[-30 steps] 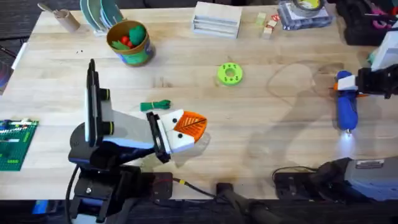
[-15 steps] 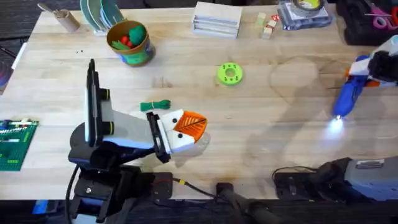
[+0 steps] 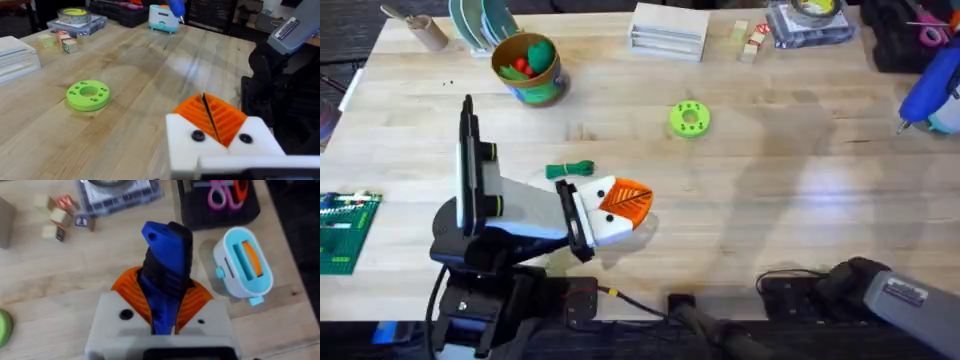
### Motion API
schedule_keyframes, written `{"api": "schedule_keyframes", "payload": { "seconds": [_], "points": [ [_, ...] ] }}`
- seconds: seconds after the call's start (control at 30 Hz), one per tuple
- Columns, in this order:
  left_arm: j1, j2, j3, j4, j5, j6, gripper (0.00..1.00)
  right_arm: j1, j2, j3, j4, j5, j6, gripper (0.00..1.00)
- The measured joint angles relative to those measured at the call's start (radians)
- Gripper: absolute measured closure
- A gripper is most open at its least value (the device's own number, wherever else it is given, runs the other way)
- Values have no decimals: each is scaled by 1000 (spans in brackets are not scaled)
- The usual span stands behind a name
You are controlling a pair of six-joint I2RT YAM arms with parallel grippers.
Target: Pick up the gripper from the table and insert it into the empty holder that is missing its gripper. Then pick up a screw, insert it into the mounting hole, and use the screwdriver to tighten it. Finally, clean up the table by picking up the vegetable and placing it into the bucket.
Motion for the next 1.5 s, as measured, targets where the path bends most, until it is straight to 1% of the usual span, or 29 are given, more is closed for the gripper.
{"api": "schedule_keyframes", "payload": {
  "seconds": [0.17,0.27,0.5,0.67,0.83,1.07,1.3,1.5],
  "points": [
    [0,0,0,0,0,0,984,46,-120,-13,9,-51,0,815],
    [0,0,0,0,0,0,984,108,-203,-65,70,-83,4,819],
    [0,0,0,0,-8,0,984,322,-392,-245,328,-118,88,828],
    [0,0,0,1,-15,0,984,515,-477,-359,522,-129,119,834],
    [0,0,0,3,-21,0,984,687,-483,-404,644,-133,132,839],
    [0,0,0,3,-27,0,984,877,-445,-406,799,-137,135,847],
    [0,0,0,3,-27,0,984,995,-377,-407,954,-143,138,855],
    [0,0,0,3,-27,0,984,1091,-338,-407,1036,-144,138,861]
  ]
}}
